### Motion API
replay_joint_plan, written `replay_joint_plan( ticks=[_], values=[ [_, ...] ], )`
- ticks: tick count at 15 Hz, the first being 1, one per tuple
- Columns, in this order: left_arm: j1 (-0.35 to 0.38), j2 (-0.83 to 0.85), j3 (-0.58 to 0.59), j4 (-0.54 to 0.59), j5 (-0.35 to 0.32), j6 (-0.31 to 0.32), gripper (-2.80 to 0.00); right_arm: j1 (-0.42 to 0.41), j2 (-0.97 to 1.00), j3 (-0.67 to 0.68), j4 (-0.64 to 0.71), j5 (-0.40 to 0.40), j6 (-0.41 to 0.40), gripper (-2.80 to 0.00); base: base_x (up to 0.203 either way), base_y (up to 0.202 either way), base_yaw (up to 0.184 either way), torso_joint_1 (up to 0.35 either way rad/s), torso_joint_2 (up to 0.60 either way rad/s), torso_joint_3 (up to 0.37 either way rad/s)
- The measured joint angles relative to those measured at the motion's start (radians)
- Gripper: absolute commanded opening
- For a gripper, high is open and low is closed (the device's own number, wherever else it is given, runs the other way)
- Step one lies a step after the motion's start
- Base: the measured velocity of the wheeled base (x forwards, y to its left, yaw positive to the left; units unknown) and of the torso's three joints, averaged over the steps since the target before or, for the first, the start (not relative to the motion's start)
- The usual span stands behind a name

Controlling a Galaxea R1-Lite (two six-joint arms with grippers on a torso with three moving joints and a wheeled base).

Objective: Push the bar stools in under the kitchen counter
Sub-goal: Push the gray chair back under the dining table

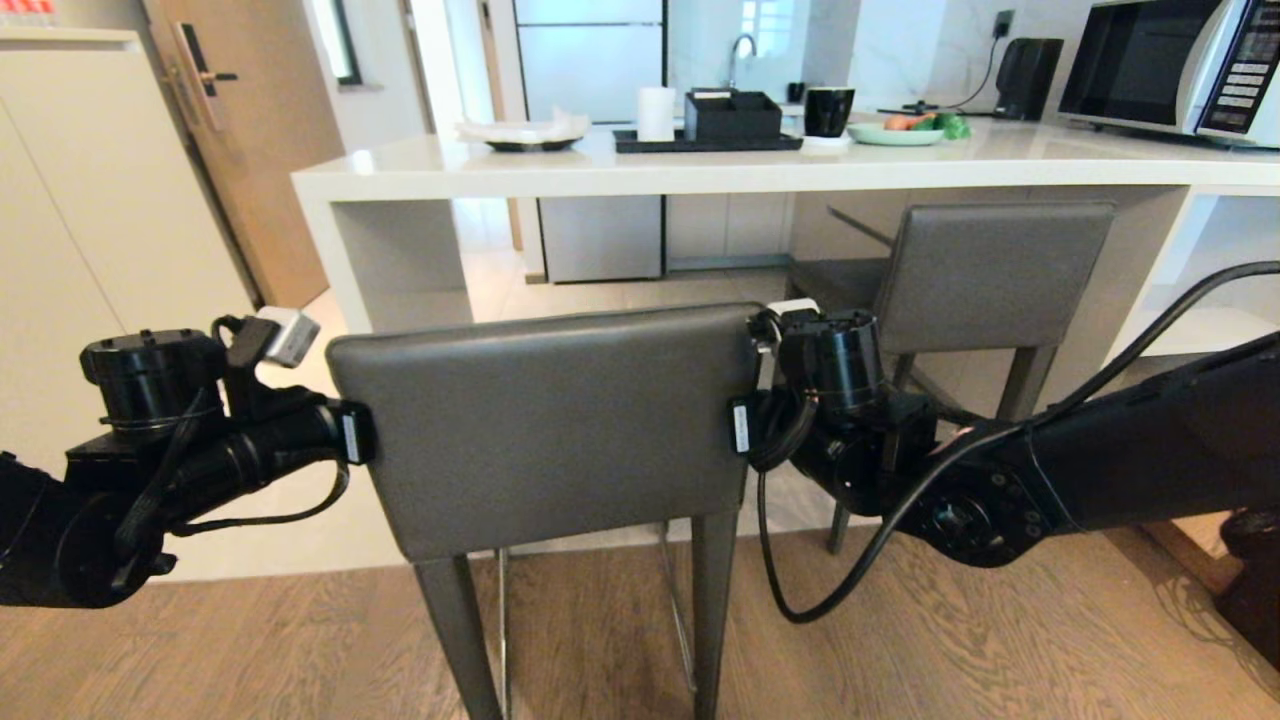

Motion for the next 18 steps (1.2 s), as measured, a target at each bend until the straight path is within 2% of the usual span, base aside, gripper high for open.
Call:
replay_joint_plan(
  ticks=[2, 5, 12, 15, 18],
  values=[
    [-0.029, 0.025, -0.029, -0.006, 0.036, -0.003, -2.80, 0.025, -0.017, 0.054, -0.049, 0.001, 0.000, -2.80, 0.000, 0.000, 0.000, 0.000, 0.00, 0.000],
    [-0.061, 0.045, -0.038, -0.007, 0.039, -0.002, -2.80, 0.044, -0.045, 0.116, -0.082, 0.011, 0.001, -2.80, 0.000, 0.000, 0.000, 0.000, 0.00, 0.000],
    [-0.052, 0.075, -0.069, -0.007, 0.064, -0.003, -2.80, 0.033, -0.125, 0.192, -0.119, 0.010, 0.000, -2.80, 0.000, 0.000, 0.000, 0.000, 0.00, 0.000],
    [-0.044, 0.057, -0.044, -0.004, 0.068, -0.018, -2.80, -0.063, -0.187, 0.213, -0.105, 0.028, -0.022, -2.80, 0.000, 0.000, 0.000, 0.000, 0.00, 0.000],
    [-0.038, 0.044, -0.027, -0.004, 0.067, -0.022, -2.80, -0.166, -0.210, 0.198, -0.104, 0.058, -0.084, -2.80, 0.000, 0.000, 0.000, 0.000, 0.00, 0.000]
  ],
)
